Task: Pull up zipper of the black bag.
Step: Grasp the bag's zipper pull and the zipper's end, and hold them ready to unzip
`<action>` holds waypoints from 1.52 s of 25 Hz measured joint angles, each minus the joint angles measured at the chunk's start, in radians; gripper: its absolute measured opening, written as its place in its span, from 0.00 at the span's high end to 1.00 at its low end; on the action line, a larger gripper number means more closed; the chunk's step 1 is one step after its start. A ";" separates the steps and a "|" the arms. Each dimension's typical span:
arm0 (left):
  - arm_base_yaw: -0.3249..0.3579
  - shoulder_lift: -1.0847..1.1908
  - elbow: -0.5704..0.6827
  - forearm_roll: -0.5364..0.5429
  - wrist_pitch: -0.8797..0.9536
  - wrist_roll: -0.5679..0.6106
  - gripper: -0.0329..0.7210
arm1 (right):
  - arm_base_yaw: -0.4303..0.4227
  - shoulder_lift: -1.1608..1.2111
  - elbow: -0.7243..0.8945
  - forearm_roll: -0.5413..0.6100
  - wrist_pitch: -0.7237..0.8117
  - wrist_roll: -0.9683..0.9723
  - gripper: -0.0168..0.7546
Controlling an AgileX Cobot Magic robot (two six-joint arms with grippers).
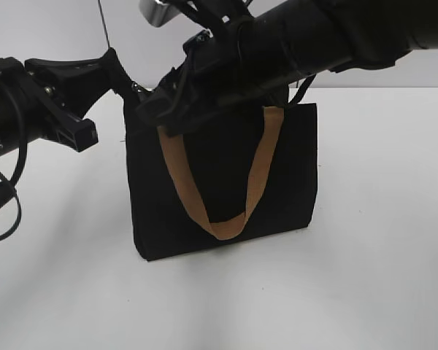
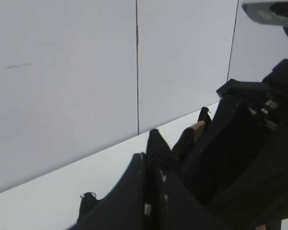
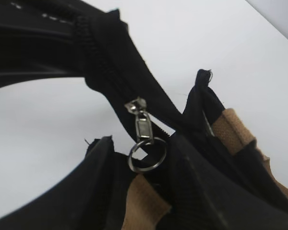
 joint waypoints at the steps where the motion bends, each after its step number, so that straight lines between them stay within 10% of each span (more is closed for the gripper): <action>1: 0.000 0.000 0.000 0.000 -0.001 0.000 0.96 | 0.000 0.005 0.000 0.005 0.000 0.000 0.58; 11: 0.000 0.000 0.000 0.000 0.005 -0.002 0.96 | 0.000 0.048 -0.001 0.021 -0.020 -0.001 0.60; 25: 0.000 0.000 0.000 0.000 0.055 -0.002 0.96 | 0.001 0.048 -0.001 0.024 -0.026 0.000 0.95; 38: 0.000 0.000 0.000 -0.001 0.095 -0.005 0.96 | 0.001 0.047 -0.001 0.024 -0.028 -0.001 0.98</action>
